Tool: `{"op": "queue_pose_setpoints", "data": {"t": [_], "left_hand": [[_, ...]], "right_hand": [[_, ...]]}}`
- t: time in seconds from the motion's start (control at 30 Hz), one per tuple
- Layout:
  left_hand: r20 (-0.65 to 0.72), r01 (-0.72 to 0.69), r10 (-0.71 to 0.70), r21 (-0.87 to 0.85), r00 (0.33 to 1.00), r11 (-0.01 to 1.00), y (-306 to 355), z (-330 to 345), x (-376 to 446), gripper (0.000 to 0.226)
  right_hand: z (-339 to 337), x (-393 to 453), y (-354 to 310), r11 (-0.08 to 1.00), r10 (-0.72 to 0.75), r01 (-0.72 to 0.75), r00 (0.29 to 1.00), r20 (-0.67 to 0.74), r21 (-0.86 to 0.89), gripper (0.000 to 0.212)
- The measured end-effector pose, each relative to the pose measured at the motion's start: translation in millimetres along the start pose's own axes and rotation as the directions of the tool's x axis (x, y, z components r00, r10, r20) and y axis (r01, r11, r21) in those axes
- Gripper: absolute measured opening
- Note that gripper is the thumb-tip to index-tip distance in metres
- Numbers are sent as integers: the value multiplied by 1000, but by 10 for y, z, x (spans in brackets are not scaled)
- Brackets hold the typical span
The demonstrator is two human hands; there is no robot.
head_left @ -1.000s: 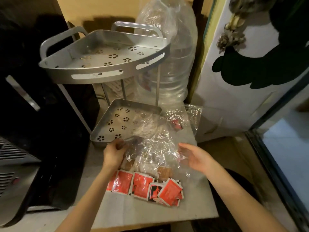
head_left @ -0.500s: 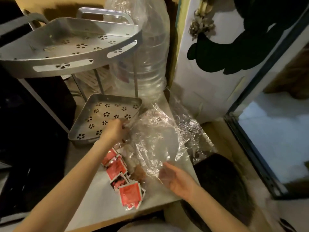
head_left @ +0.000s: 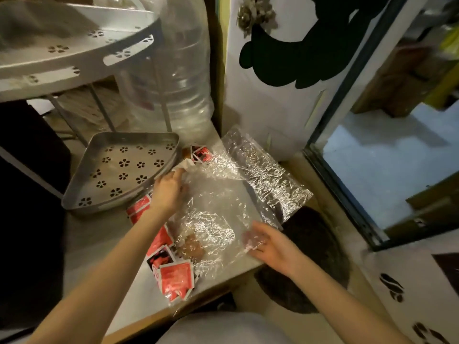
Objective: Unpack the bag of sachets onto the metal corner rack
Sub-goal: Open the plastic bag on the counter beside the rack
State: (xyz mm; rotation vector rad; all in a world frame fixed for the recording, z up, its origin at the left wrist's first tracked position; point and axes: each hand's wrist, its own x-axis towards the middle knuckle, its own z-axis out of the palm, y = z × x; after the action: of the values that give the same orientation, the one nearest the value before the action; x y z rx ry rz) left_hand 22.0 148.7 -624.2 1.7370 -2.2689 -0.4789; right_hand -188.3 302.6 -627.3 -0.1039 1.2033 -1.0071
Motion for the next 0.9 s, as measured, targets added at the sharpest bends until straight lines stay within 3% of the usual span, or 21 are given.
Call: {"op": "queue_pose_setpoints", "data": {"t": [0.1,0.17,0.3,0.4,0.47,0.53,0.57,0.7,0.8,0.9], "left_hand": [[-37,-28,28,-7,999,1000,8,-84,-82,47],[-44,-48,47,-12,998,999,0,-146,-169,51],[-72,-6,-4,-135,997,991,-58,-257,-432,59],[-76,180,-199,-205,977,962,-159,-254,-731,62],[-57,327,-346,-216,936,920,-205,-203,-928,67],[-34,431,-454,-260,890,864,-255,-118,-1086,72],[-12,466,-490,-291,872,835,-278,-82,-1148,72],[-26,443,-501,-426,865,789,-268,-36,-1287,60],[-52,456,-545,-486,837,746,-170,-52,-1372,63],[25,524,-590,-493,807,695,-77,16,-1491,77]], "right_hand": [[-138,43,-99,994,-106,108,988,-116,11,52],[-197,64,-182,976,-202,181,960,-195,-120,75],[-216,81,-439,822,-505,329,798,-328,-466,108],[-106,83,-650,513,-778,349,575,-254,-784,111],[49,76,-743,180,-886,260,462,-42,-948,98],[242,85,-759,-137,-856,269,452,251,-953,76],[351,101,-736,-234,-792,309,490,365,-922,66],[741,223,-484,-349,-465,423,696,546,-836,63],[976,332,-291,-400,-299,520,705,644,-755,68],[1161,491,-183,-466,-170,588,673,720,-661,70]]}}
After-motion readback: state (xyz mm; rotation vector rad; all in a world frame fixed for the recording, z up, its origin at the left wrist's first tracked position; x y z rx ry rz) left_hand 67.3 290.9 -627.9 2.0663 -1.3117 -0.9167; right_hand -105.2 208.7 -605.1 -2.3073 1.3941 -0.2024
